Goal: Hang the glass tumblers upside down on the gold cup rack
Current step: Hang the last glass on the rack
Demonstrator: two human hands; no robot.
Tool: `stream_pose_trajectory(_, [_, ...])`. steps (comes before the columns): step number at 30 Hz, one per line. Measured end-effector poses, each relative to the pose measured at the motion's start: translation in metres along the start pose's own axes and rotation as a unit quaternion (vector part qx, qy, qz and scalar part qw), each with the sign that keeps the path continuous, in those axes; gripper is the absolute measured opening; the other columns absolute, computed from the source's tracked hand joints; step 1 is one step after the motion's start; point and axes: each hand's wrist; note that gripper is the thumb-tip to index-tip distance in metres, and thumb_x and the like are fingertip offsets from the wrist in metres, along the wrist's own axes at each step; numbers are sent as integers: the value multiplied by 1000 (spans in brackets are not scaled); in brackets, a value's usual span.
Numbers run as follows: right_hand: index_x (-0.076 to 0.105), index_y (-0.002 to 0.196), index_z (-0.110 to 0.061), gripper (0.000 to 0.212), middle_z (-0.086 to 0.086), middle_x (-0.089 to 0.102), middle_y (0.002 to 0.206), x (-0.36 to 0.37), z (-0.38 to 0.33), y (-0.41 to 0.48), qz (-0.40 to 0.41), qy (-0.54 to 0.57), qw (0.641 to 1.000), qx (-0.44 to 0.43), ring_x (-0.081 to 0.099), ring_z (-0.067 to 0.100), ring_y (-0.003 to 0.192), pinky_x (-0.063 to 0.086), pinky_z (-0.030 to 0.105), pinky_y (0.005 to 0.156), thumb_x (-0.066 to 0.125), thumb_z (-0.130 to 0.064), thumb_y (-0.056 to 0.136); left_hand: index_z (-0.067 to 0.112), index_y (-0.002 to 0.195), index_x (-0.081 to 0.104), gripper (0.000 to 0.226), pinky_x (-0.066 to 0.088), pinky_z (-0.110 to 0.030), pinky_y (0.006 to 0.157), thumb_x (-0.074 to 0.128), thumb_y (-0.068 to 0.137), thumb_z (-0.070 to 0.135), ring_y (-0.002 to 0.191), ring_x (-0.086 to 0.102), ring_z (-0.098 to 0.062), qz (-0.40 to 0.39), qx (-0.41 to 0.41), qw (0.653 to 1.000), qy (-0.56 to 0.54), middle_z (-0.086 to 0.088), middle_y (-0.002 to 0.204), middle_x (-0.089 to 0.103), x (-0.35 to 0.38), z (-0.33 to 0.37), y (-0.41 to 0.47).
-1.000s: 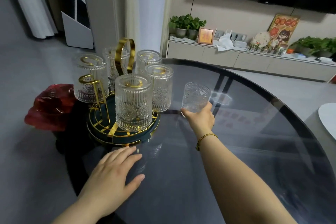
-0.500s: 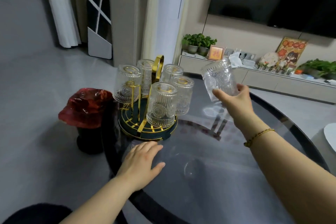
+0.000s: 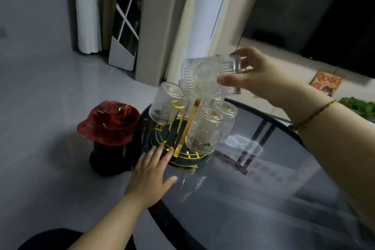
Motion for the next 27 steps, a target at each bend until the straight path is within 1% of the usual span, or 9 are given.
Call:
stream_pose_trajectory(2, [43, 115, -24, 66, -10, 49, 97, 11, -12, 14, -32, -84, 996, -18, 48, 1, 69, 33, 1, 36, 71, -43, 58, 34, 140, 0, 68, -6, -33, 111, 41, 87, 50, 140, -5, -16, 2, 2, 1000, -3, 2, 154, -4, 2, -1, 0])
stream_pose_trajectory(3, [41, 117, -23, 68, -11, 47, 99, 17, -18, 22, -48, -122, 991, -26, 47, 1, 69, 32, 0, 36, 71, -43, 60, 35, 139, 0, 68, -5, -33, 113, 41, 87, 51, 141, -4, -15, 5, -2, 1000, -8, 3, 154, -3, 3, -3, 1])
stream_pose_trajectory(5, [37, 121, -21, 73, -9, 48, 106, 27, -27, 32, -82, -184, 979, -39, 47, 8, 76, 35, 2, 44, 71, -41, 61, 36, 139, 0, 69, -4, -34, 113, 42, 87, 51, 141, -3, -14, 5, -6, 1000, -11, 5, 154, -3, 3, -3, 0])
stream_pose_trajectory(6, [36, 122, -19, 74, -5, 50, 113, 33, -30, 37, -99, -207, 972, -45, 46, 11, 82, 36, 5, 53, 72, -39, 61, 36, 139, 0, 68, -4, -34, 113, 41, 87, 51, 141, -3, -14, 4, -7, 1000, -15, 5, 154, -3, 3, -3, 0])
stream_pose_trajectory(9, [35, 124, -17, 74, 5, 50, 126, 48, -34, 49, -134, -249, 958, -53, 42, 13, 93, 36, 22, 75, 73, -34, 63, 37, 139, -2, 68, -5, -34, 113, 39, 87, 53, 140, -5, -13, 1, -8, 1000, -14, 6, 154, -5, 3, -5, 1])
stream_pose_trajectory(12, [35, 125, -17, 74, 6, 49, 128, 58, -35, 55, -155, -270, 949, -49, 43, 14, 95, 36, 24, 77, 73, -32, 63, 38, 139, -2, 67, -4, -35, 114, 37, 87, 54, 140, -4, -13, -4, -7, 1000, -11, 5, 154, -6, 3, -5, 1])
stream_pose_trajectory(16, [33, 128, -13, 76, 7, 47, 131, 70, -33, 59, -178, -281, 942, -50, 46, 21, 110, 35, 24, 84, 73, -29, 64, 37, 139, 0, 66, -3, -36, 114, 37, 88, 53, 140, -3, -13, -4, -5, 1000, -11, 5, 154, -8, 2, -4, 1])
stream_pose_trajectory(21, [31, 128, -10, 77, 10, 47, 129, 91, -26, 59, -220, -332, 916, -42, 43, 17, 90, 38, 24, 70, 72, -29, 66, 36, 139, 0, 65, -2, -36, 114, 37, 88, 53, 140, -1, -14, 1, -1, 1000, -7, 4, 154, -7, 2, -4, 0])
stream_pose_trajectory(27, [28, 130, -10, 81, 12, 44, 134, 104, -15, 59, -247, -354, 901, -30, 46, 27, 115, 39, 33, 92, 71, -31, 66, 37, 139, 2, 64, -1, -35, 114, 38, 87, 52, 140, 2, -13, 10, 4, 1000, -11, 5, 154, -4, 4, -6, 1])
Point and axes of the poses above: each hand's wrist, its own y-axis towards the middle knuckle, its own x-axis out of the palm, z = x × y
